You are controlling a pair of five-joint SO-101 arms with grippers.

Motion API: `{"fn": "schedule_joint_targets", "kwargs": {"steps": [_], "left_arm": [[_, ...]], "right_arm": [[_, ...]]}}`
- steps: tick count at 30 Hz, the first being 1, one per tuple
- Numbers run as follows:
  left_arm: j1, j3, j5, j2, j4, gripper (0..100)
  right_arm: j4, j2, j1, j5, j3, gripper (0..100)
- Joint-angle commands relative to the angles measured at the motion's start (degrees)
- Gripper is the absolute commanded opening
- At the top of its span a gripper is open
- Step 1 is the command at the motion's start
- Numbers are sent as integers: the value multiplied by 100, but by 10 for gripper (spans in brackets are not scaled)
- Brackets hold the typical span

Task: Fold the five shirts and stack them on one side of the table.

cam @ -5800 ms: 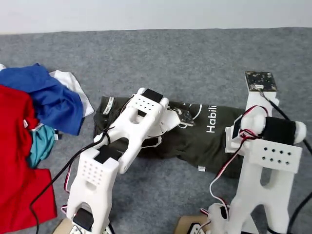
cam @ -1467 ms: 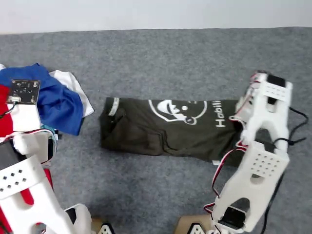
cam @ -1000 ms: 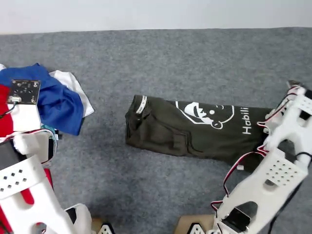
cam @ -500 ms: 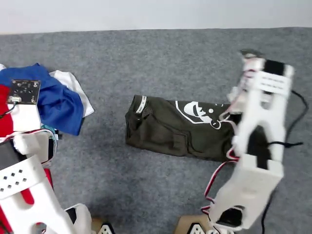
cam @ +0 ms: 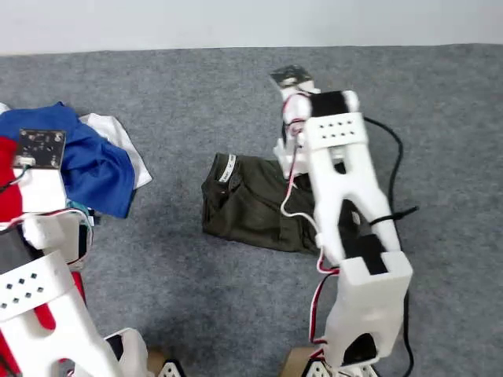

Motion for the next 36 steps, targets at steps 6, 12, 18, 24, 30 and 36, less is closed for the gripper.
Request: {"fn": "schedule_joint_targets", "kwargs": {"steps": [6, 12, 18, 24, 30, 36], "left_arm": [[-26, 857, 53, -1477, 132, 3], [-26, 1200, 18, -2488, 123, 3], [-26, 1200, 18, -2321, 123, 3], [-26, 1200, 18, -2277, 123, 3], [-26, 1200, 18, -2277, 123, 3], [-26, 1200, 18, -2295, 123, 3]], "right_arm": [[-673, -233, -673, -237, -158, 9], [-980, 268, -1200, -255, -158, 9], [-1446, 558, -1631, -237, -158, 9], [-1349, 620, -1736, -220, -158, 187], [-664, -189, -1710, -211, -985, 338], [-22, -778, -1147, -202, -1732, 336]]}}
